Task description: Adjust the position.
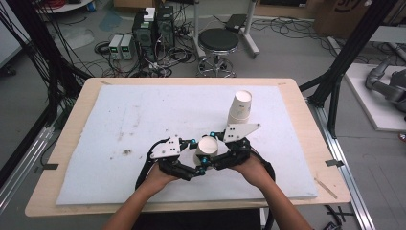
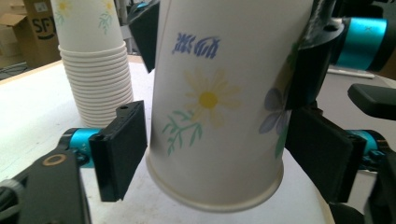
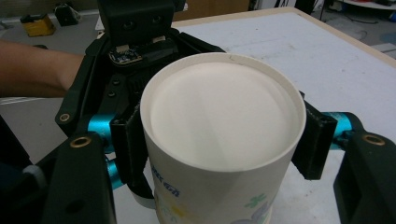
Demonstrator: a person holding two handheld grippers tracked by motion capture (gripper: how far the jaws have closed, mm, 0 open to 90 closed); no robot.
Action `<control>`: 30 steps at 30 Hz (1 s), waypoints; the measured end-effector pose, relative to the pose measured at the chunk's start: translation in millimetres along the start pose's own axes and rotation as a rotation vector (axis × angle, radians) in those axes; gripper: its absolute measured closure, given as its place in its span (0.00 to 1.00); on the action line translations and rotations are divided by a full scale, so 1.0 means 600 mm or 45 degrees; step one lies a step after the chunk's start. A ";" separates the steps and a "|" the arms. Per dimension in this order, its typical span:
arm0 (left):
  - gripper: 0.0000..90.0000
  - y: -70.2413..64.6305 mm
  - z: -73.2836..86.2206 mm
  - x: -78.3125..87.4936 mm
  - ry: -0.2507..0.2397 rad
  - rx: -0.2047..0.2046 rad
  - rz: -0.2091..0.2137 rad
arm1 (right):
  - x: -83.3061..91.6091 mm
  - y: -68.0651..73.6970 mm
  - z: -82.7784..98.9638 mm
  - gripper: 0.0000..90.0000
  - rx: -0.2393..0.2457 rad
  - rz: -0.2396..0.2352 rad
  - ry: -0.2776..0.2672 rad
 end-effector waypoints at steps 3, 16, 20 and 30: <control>0.27 -0.001 0.000 0.000 0.001 -0.006 0.012 | -0.003 0.001 0.000 0.37 -0.015 -0.008 -0.011; 0.35 -0.006 -0.003 0.005 0.072 -0.024 0.005 | -0.007 0.003 0.003 0.25 -0.044 -0.060 0.002; 0.36 -0.007 -0.008 0.008 0.139 -0.035 -0.003 | -0.005 0.004 0.001 0.22 -0.041 -0.064 -0.008; 0.37 -0.010 -0.033 0.023 0.382 -0.103 -0.033 | 0.012 0.000 -0.011 0.22 0.019 -0.085 0.010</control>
Point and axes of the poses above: each handheld gripper's, and its own axes: x roughly backward along the jaws, z roughly out of its underside, y roughly to its left, the point moved 3 cm from there along -x, roughly forward along the jaws, and after that the axes turned 10 degrees about x, right-handed, at the moved point
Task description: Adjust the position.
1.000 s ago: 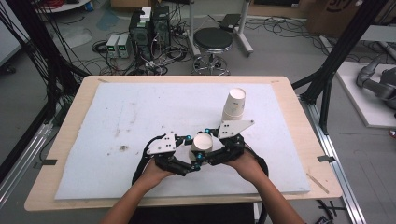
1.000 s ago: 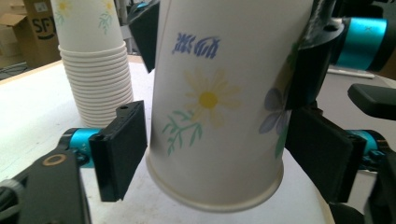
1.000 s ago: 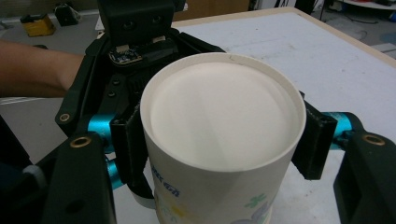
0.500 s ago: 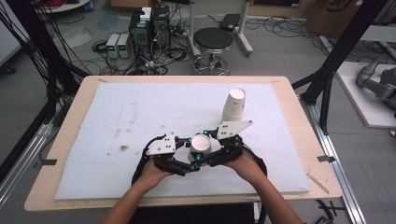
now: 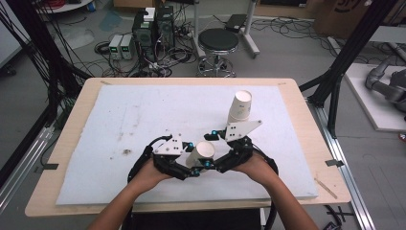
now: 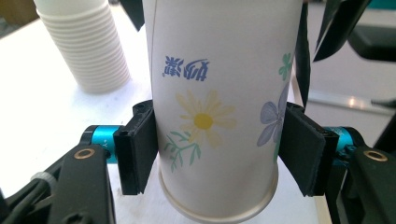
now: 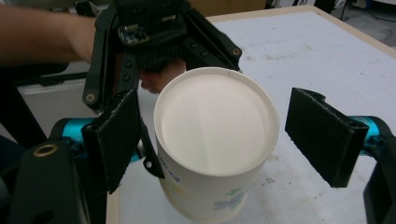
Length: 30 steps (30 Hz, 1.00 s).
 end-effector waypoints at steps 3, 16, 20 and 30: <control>0.37 -0.001 -0.005 0.002 0.085 -0.032 -0.003 | 0.003 -0.001 0.000 0.22 0.029 -0.006 0.036; 0.37 -0.010 -0.026 0.001 0.422 -0.151 -0.003 | -0.012 0.001 0.006 0.22 0.137 -0.091 0.213; 0.37 -0.015 -0.029 -0.003 0.507 -0.186 -0.001 | -0.018 0.005 0.007 0.22 0.163 -0.122 0.248; 0.37 -0.012 -0.035 -0.007 0.615 -0.210 0.007 | -0.032 0.012 0.013 0.23 0.204 -0.169 0.328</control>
Point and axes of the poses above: each handheld gripper's, and its own axes: x roughly backward along the jaws, z roughly out of its underside, y roughly to its left, the point moved 3 cm from there along -x, roughly forward along the jaws, and after that the axes turned 10 degrees about x, right-handed, at the moved point
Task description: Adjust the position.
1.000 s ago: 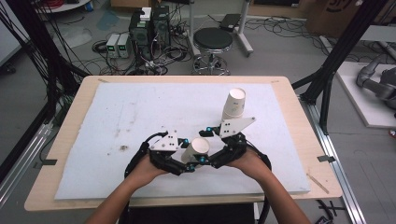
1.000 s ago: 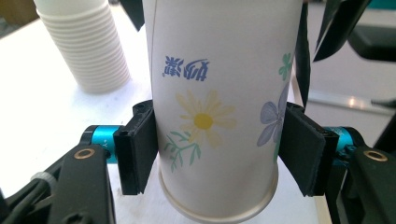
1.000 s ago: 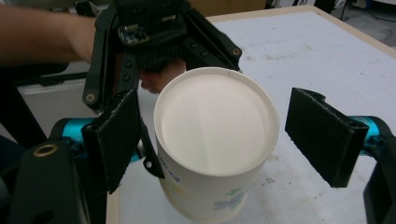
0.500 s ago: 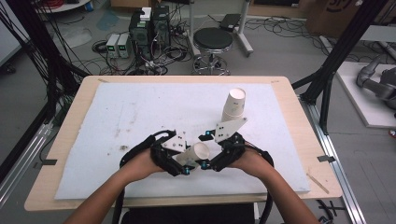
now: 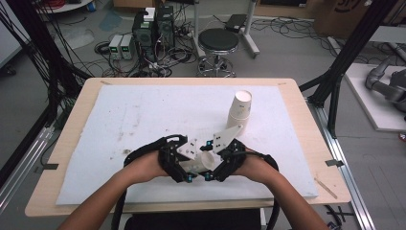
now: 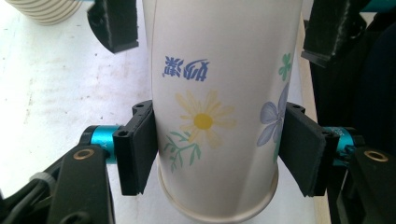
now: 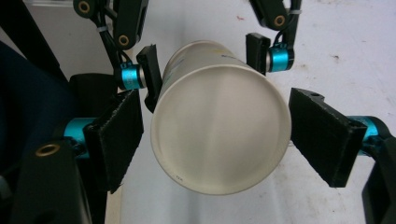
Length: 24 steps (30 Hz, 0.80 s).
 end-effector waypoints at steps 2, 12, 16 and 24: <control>0.37 0.000 -0.001 -0.001 0.004 0.010 0.011 | -0.002 0.000 0.000 0.28 0.017 -0.011 0.013; 0.37 -0.001 0.001 -0.003 0.025 -0.031 0.064 | -0.009 0.004 -0.008 0.40 0.102 -0.055 0.093; 0.35 -0.001 0.004 -0.003 -0.009 -0.032 0.065 | -0.009 0.004 -0.007 0.40 0.105 -0.056 0.103; 0.20 0.005 0.024 0.001 -0.151 0.031 0.081 | -0.006 0.003 -0.003 0.40 0.088 -0.071 0.097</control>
Point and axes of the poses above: each handheld gripper's, and its own axes: x roughly backward along the jaws, z roughly out of its underside, y roughly to its left, the point moved 3 cm from there along -x, roughly forward along the jaws, and after that the axes turned 10 degrees about x, right-handed, at the moved point
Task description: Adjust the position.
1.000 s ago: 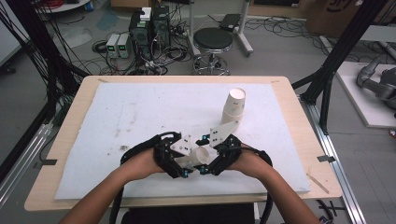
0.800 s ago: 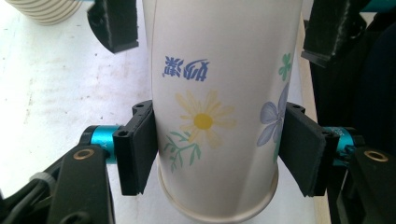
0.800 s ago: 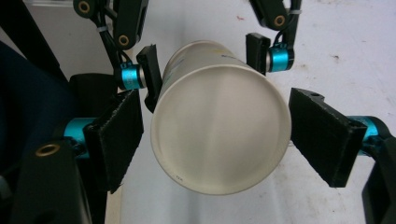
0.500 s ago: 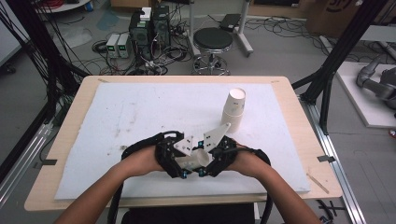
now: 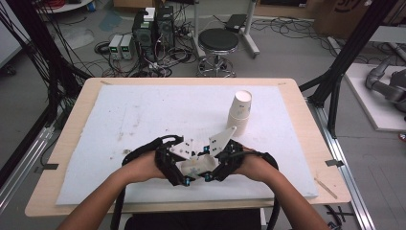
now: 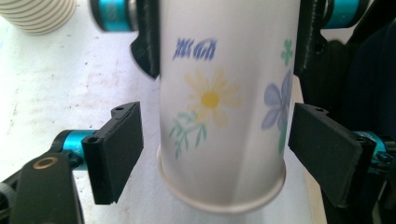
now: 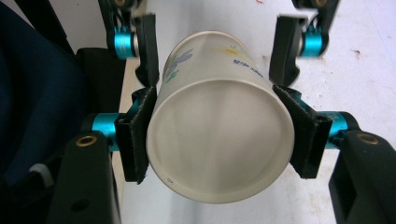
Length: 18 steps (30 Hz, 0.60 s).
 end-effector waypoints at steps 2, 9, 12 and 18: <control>0.20 0.002 0.008 0.006 -0.060 0.023 0.010 | 0.002 0.001 0.004 0.40 -0.014 0.008 -0.004; 0.20 0.008 0.038 0.027 -0.355 0.147 0.013 | 0.012 0.003 0.028 0.39 -0.065 0.043 -0.072; 0.20 0.009 0.049 0.030 -0.453 0.213 0.014 | 0.016 0.005 0.035 0.39 -0.085 0.067 -0.111; 0.20 0.009 0.067 0.030 -0.624 0.275 0.020 | 0.028 0.010 0.049 0.39 -0.130 0.120 -0.216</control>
Point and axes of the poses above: each handheld gripper's, and its own axes: x roughly backward along the jaws, z roughly out of its underside, y roughly to its left, the point moved 3 cm from there along -x, roughly forward along the jaws, and after that the axes turned 10 degrees about x, right-handed, at the moved point
